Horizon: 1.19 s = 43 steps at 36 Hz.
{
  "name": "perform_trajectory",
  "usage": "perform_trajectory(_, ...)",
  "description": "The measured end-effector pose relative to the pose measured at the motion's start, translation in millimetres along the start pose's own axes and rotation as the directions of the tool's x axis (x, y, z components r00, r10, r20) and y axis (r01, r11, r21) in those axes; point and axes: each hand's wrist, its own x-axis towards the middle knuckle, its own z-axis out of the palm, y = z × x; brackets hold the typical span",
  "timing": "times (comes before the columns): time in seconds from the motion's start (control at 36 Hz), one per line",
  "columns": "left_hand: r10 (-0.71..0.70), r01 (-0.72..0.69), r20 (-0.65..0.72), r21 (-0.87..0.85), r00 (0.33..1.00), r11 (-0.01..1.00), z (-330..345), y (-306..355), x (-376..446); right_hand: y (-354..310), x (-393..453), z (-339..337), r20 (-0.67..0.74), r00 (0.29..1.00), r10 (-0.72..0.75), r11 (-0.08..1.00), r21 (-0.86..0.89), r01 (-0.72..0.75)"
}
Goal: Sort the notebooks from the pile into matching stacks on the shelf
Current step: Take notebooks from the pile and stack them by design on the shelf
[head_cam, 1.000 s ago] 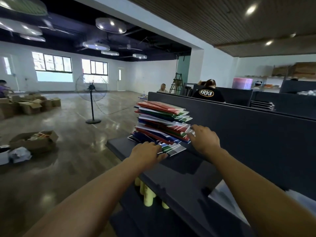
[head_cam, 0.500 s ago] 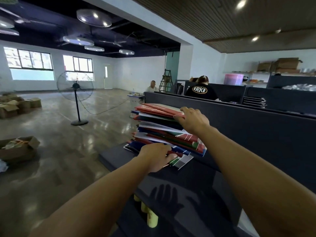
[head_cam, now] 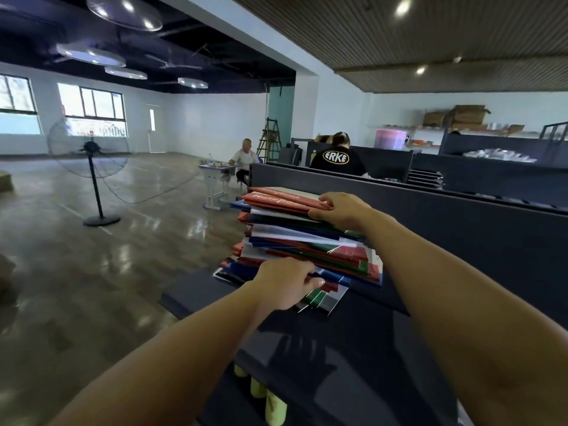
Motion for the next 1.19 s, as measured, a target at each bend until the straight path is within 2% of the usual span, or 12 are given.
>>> perform_trajectory(0.17,0.007,-0.007,-0.004,0.003,1.000,1.000,2,2,3,-2,-1,-3,-0.053,0.994,-0.095,0.945,-0.318,0.073)
perform_trajectory(0.39,-0.005,0.006,-0.010,0.014,1.000,1.000,9,1,7,5,-1,-12,-0.104,0.991,-0.083,0.969,-0.240,0.057)
perform_trajectory(0.5,-0.020,0.019,0.008,0.029,1.000,0.999,11,2,7,-3,-3,-15,-0.198,0.957,-0.213,0.861,-0.501,0.088)
perform_trajectory(0.56,-0.019,0.019,0.012,0.033,1.000,0.999,12,2,7,-6,-2,-9,-0.216,0.945,-0.247,0.824,-0.560,0.087)
perform_trajectory(0.75,-0.022,0.022,0.001,0.047,1.000,0.999,13,2,6,-8,2,-2,-0.214,0.939,-0.269,0.856,-0.499,0.131)
perform_trajectory(0.83,-0.029,0.029,0.016,0.050,0.999,0.998,14,4,6,-3,-6,-2,-0.312,0.912,-0.268,0.911,-0.390,0.134)
perform_trajectory(0.89,-0.027,0.026,0.028,0.054,0.999,0.998,14,9,5,2,-13,-1,-0.363,0.897,-0.252,0.927,-0.357,0.116)
perform_trajectory(1.03,-0.029,0.026,0.049,0.062,0.998,0.998,14,27,5,19,-48,-3,-0.402,0.883,-0.242,0.914,-0.401,0.068)
perform_trajectory(1.11,-0.001,-0.001,0.037,0.054,0.999,0.999,16,43,7,31,-74,-3,-0.419,0.890,-0.178,0.923,-0.386,0.002)
perform_trajectory(1.19,0.027,-0.030,0.047,0.047,0.999,0.998,17,64,6,47,-100,-2,-0.494,0.855,-0.160,0.942,-0.335,-0.017)
